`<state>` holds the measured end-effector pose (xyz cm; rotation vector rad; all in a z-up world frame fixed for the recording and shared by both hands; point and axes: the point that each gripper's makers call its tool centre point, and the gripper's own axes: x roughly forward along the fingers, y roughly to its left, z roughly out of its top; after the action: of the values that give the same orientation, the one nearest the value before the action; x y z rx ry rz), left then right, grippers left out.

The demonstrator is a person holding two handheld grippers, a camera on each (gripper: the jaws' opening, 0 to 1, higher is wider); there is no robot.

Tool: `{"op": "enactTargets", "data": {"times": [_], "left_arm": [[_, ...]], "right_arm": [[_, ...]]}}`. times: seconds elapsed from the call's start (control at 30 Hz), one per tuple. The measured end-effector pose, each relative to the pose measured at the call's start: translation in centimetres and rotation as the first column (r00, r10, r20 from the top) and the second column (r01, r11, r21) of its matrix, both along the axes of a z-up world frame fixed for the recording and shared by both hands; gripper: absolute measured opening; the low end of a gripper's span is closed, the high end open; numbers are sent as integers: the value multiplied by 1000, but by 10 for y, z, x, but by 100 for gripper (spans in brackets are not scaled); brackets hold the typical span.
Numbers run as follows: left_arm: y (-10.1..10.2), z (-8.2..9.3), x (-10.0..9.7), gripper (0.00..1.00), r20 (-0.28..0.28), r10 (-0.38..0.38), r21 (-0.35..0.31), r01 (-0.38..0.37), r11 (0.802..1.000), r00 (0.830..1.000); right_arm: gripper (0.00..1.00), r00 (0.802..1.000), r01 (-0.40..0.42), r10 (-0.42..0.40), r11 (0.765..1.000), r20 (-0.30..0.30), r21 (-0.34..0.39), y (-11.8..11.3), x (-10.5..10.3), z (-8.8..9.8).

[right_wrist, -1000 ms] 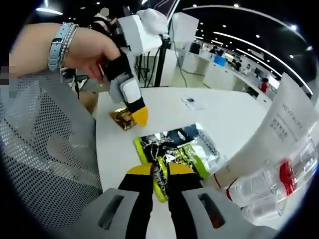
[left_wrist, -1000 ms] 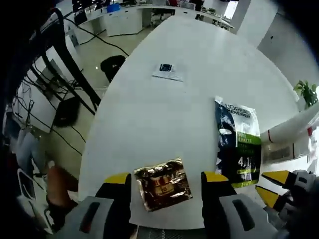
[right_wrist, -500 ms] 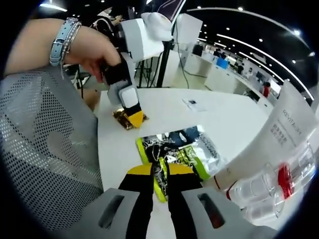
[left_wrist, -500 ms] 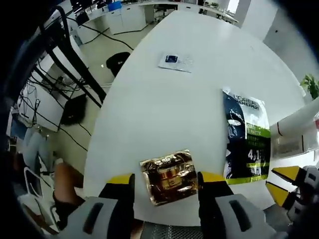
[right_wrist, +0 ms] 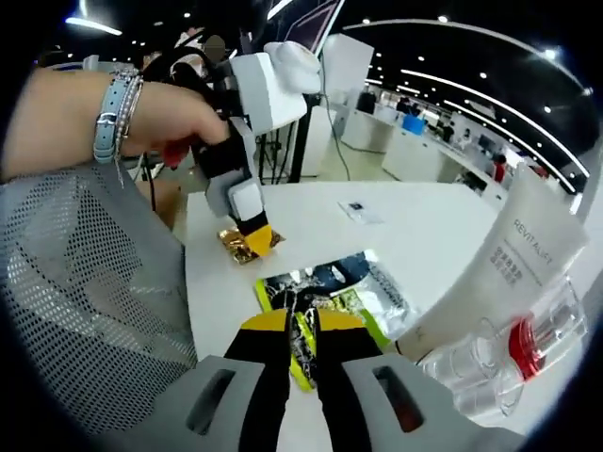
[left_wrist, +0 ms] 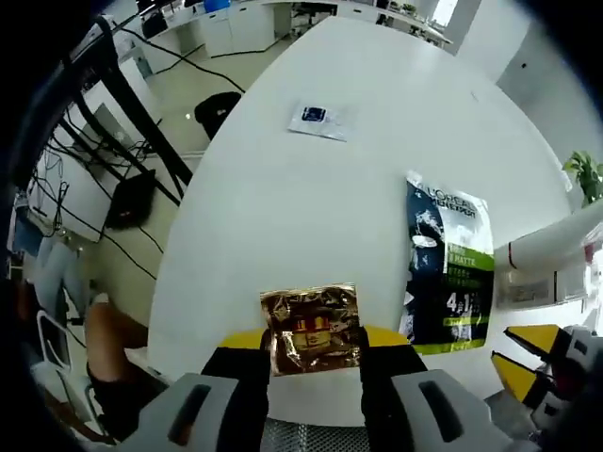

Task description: Arrange the skincare products in the storage area until every visible bottle or jar stands upright without overlapping.

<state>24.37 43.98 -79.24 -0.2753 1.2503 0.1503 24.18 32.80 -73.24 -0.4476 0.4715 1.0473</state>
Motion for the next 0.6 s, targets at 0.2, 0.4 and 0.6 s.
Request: {"op": "enactTargets", "data": {"times": [0.2,0.4,0.6], "left_arm": [[-4,13,11,38,68,-4,-4,5,1000,998],[-17,39,30,38,239,-101,21,99,995,966],[-49,91,49,39,523,-303,109,290,951,797]], "right_arm": [[8,1000,1,0,998,-10,55,4,-4,16],[9,997,67,-60,988,-48,141,0,10,25],[11,988,150,-150,932,-26,329,-7,27,66]]}}
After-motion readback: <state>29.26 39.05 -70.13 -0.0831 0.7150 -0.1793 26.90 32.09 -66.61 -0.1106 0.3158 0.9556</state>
